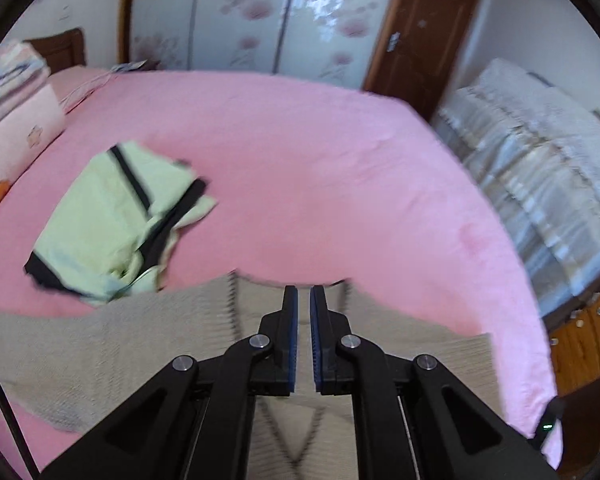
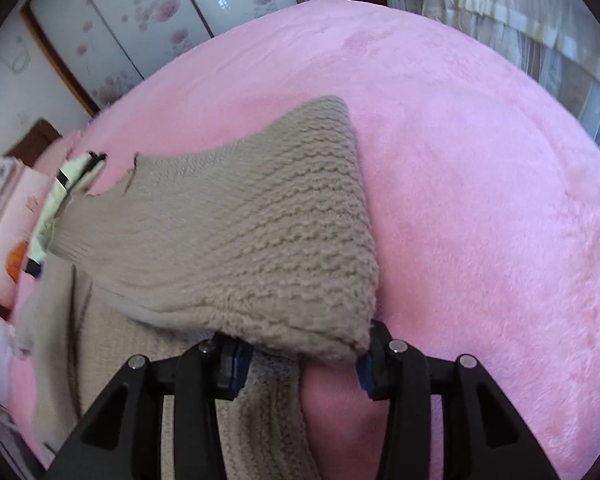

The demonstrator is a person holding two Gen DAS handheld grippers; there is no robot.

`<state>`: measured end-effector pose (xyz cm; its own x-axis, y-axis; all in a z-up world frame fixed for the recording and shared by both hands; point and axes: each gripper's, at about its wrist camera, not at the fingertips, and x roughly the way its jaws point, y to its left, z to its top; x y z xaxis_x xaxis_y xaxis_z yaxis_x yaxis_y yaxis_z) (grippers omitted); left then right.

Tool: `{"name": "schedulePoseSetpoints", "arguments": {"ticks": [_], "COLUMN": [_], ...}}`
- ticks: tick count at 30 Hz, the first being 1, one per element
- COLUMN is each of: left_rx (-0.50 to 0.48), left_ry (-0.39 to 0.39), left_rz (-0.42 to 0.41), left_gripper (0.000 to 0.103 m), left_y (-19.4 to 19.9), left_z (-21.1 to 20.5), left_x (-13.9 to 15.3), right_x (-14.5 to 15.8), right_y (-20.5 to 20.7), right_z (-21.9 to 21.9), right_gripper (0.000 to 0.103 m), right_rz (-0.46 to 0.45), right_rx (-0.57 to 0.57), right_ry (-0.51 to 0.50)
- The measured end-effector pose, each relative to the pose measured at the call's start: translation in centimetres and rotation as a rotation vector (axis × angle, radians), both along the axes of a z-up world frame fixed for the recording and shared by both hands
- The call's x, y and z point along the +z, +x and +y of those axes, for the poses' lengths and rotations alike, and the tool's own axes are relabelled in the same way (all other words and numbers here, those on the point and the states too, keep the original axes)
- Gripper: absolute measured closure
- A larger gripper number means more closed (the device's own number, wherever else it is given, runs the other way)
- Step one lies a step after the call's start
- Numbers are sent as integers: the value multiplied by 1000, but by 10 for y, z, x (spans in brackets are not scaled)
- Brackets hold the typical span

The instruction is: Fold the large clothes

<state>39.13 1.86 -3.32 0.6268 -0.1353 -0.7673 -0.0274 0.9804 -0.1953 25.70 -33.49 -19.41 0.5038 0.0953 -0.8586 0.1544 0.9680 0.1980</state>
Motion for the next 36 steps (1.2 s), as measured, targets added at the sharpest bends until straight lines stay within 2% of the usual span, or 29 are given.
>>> {"name": "schedulePoseSetpoints", "arguments": {"ticks": [1, 2, 4, 7, 8, 12, 13, 15, 23, 25, 26, 27, 28, 29, 30, 32, 36], "left_rx": [13, 17, 15, -8, -22, -106, -117, -139, -133, -148, -154, -149, -146, -150, -154, -138, -119], "left_ry": [-2, -28, -80, -189, -225, -324, -328, -330, -302, -312, -319, -309, -284, -268, -234, -204, -251], "left_rz": [40, 114, 212, 302, 307, 286, 282, 272, 358, 357, 355, 355, 350, 345, 349, 333, 126], "left_gripper": [99, 99, 99, 95, 93, 62, 54, 46, 43, 27, 24, 24, 35, 55, 92, 92, 93], "left_y": [3, 7, 6, 2, 0, 1, -1, 0, 20, 22, 22, 22, 22, 21, 20, 17, 1], "left_z": [9, 22, 33, 39, 37, 24, 20, 11, -7, -15, -17, -23, -28, -32, -40, -46, -43], "left_x": [-17, -42, -82, -122, -128, -136, -137, -142, -191, -196, -196, -195, -192, -190, -187, -176, -115], "right_x": [-1, -2, -3, -2, -2, -2, -3, -4, -7, -7, -7, -8, -8, -9, -9, -9, -8], "right_y": [0, 0, -3, -6, -9, -7, -8, -8, -7, -7, -7, -7, -7, -8, -8, -9, -10], "right_z": [1, 4, 6, 8, 9, 6, 6, 8, 7, 7, 7, 7, 6, 6, 5, 4, 2], "right_gripper": [59, 59, 59, 59, 59, 59, 59, 59, 59, 59, 59, 59, 59, 59, 59, 59, 59], "right_rz": [4, 11, 11, 14, 15, 20, 19, 17, 12, 12, 11, 10, 9, 7, 6, 2, -5], "right_rx": [2, 5, 11, 24, 27, 36, 35, 30, 24, 25, 26, 26, 24, 21, 17, 11, 5], "right_ry": [-18, -36, -44, -56, -59, -70, -70, -72, -68, -64, -64, -63, -61, -57, -53, -40, -17]}}
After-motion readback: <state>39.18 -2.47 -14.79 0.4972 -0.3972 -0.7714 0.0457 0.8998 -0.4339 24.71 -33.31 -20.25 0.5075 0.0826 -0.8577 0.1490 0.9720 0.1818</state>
